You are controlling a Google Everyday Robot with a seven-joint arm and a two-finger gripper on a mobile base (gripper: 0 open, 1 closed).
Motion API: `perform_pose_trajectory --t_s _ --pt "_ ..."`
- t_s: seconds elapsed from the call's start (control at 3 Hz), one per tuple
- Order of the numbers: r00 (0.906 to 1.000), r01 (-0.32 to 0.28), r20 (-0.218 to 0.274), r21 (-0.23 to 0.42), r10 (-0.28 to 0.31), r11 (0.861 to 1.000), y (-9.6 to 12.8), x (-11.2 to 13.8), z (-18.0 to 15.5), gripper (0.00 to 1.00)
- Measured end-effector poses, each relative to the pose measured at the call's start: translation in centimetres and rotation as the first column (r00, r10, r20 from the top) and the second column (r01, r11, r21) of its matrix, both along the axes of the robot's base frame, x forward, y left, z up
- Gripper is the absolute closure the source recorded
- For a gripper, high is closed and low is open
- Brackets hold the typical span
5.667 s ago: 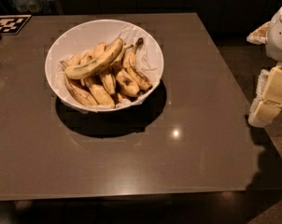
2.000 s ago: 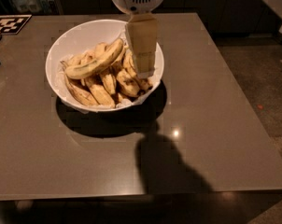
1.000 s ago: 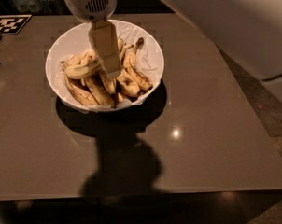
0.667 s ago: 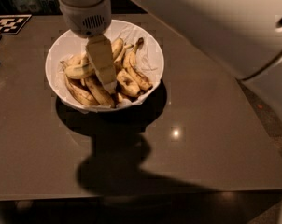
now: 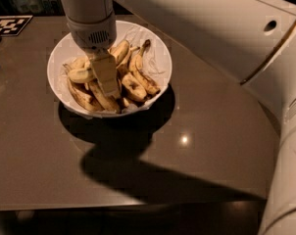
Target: Pick banana from white bowl
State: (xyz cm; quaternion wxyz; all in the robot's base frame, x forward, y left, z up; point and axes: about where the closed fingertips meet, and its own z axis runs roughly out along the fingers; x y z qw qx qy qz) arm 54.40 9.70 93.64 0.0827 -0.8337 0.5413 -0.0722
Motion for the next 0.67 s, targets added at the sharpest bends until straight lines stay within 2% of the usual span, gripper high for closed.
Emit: perform_pose_trajectory --t_s 0.67 --pt "0.9988 0.016 0.047 -0.031 -0.014 0.999 -0.63 -0.32 -0.85 0.66"
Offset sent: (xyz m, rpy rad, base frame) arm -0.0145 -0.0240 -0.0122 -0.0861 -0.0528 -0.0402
